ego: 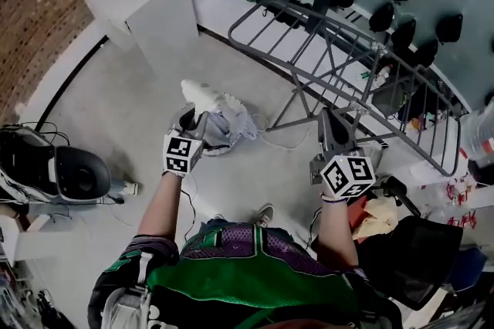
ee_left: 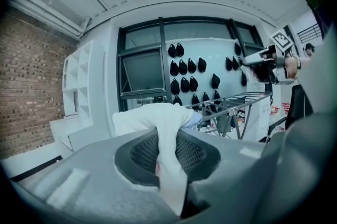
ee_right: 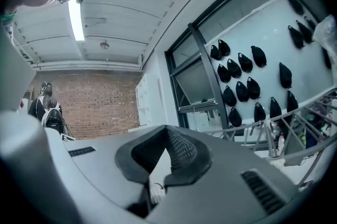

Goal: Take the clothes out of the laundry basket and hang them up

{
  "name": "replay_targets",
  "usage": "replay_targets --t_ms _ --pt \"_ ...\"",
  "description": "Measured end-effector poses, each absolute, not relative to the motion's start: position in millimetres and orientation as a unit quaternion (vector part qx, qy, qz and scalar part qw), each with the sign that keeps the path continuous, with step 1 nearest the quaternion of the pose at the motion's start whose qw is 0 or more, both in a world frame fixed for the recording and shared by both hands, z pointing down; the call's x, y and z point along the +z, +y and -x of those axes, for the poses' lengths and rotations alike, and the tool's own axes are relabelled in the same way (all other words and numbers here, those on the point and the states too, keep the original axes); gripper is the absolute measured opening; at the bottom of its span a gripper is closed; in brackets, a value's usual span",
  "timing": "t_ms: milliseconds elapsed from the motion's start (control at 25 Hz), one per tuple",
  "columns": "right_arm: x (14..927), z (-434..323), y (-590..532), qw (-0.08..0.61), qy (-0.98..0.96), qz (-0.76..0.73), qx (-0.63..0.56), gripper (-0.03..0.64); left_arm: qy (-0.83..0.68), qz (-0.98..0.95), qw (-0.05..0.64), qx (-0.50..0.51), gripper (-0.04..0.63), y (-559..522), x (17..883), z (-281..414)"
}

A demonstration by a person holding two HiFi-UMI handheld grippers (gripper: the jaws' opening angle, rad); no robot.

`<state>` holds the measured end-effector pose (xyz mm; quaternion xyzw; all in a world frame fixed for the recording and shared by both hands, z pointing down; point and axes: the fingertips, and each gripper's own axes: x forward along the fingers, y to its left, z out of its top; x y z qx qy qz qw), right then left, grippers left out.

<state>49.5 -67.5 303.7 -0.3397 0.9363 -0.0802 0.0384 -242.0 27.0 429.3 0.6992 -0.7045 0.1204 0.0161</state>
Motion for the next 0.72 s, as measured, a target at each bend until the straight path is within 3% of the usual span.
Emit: replay_targets --t_ms 720 --pt "238 -202 -124 0.130 0.920 0.365 -0.061 0.000 -0.649 -0.756 -0.070 0.046 0.077 -107 264 76"
